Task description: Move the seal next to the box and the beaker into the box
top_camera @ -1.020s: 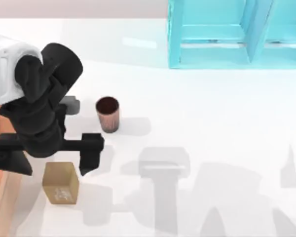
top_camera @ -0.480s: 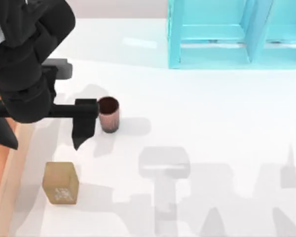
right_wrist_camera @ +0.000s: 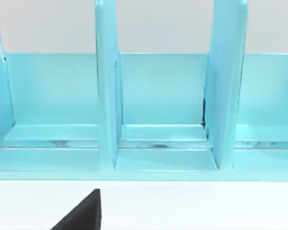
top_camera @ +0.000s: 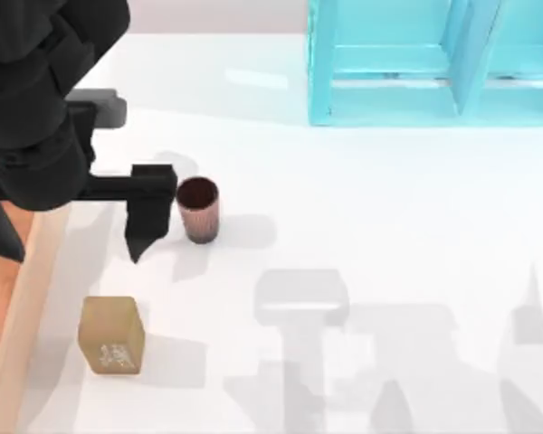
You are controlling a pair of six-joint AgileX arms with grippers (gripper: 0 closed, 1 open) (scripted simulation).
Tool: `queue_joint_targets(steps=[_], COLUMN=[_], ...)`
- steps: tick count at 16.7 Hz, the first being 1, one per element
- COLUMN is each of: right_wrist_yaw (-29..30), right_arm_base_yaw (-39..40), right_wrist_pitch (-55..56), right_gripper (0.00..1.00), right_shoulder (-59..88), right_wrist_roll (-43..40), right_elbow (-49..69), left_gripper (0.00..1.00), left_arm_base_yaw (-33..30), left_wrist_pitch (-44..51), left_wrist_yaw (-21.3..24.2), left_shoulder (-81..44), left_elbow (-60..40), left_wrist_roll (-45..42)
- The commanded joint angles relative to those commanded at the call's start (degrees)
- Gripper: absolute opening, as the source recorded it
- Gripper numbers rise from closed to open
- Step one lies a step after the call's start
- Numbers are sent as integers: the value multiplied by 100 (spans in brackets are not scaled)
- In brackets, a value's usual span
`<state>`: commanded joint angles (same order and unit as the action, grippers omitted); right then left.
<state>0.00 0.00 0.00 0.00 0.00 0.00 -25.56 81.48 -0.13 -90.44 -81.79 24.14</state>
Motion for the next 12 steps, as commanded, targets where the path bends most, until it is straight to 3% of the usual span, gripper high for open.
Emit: queue_joint_targets(steps=[5,12], right_wrist_yaw=[0,0], right_arm_base_yaw=[0,0], right_wrist_pitch=[0,0], right_gripper=[100,100], right_shoulder=[0,0], right_wrist_roll=[0,0], right_elbow=[0,0], left_gripper=[100,100], left_arm_base_yaw=[-101,-291], left_wrist_pitch=[119,296], left_wrist_yaw=[14,29], left_shoulder=[-931,-3591], left_elbow=[-960,-3860], left_wrist_roll=[84,264])
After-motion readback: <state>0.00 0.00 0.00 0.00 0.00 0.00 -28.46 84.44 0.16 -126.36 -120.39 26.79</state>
